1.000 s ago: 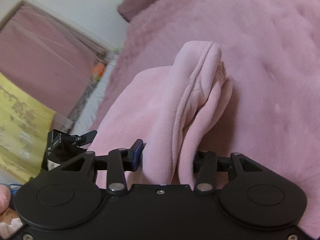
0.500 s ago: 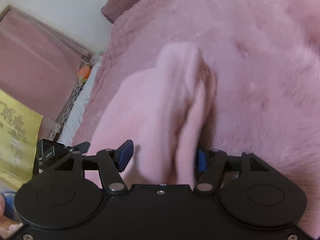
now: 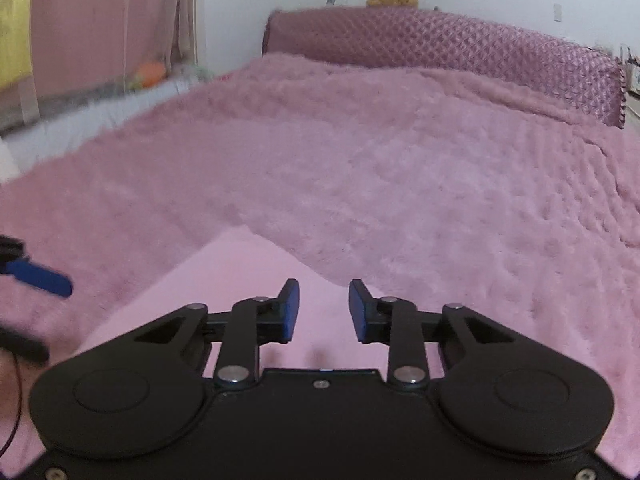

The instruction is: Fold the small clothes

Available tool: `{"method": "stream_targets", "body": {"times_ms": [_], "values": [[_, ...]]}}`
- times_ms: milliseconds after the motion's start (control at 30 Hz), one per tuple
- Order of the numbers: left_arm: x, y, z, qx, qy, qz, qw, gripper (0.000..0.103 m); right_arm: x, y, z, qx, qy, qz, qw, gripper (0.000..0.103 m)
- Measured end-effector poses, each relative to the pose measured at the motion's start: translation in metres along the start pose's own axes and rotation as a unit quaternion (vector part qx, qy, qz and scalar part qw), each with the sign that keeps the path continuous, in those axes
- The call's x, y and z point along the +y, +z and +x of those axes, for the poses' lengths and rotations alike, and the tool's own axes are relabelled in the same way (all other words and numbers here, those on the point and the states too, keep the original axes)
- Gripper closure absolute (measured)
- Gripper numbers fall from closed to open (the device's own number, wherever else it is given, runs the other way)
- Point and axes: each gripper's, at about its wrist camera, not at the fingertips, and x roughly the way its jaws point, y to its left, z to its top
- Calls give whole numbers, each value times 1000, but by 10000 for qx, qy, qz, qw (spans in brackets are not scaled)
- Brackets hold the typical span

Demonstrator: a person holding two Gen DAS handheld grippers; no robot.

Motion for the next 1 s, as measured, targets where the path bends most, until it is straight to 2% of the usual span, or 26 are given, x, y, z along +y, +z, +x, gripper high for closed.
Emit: {"method": "stream_targets", "body": {"times_ms": [133,333,533,667,833,1000], "values": [[0,-20,23,191,-92,-329,9992,22,-8,-5,24,315,-179,0,9993,78],[4,-33,38,102,-134,-581,9982,22,-22,-18,55,651,-319,105,9973,81],[-9,-38,54,210,48,-404,9990,22,-31,-39,71,735,-344,335,9961,90],[-15,-38,57,221,144,-262,9993,21,-32,-49,80,764,-324,442,9956,90],[-13,-36,49,206,215,-336,9990,21,-31,-43,69,620,-298,507,9963,90],[-17,-31,38,123,323,-414,9985,21,-20,-30,13,35,-234,475,9986,89]]}}
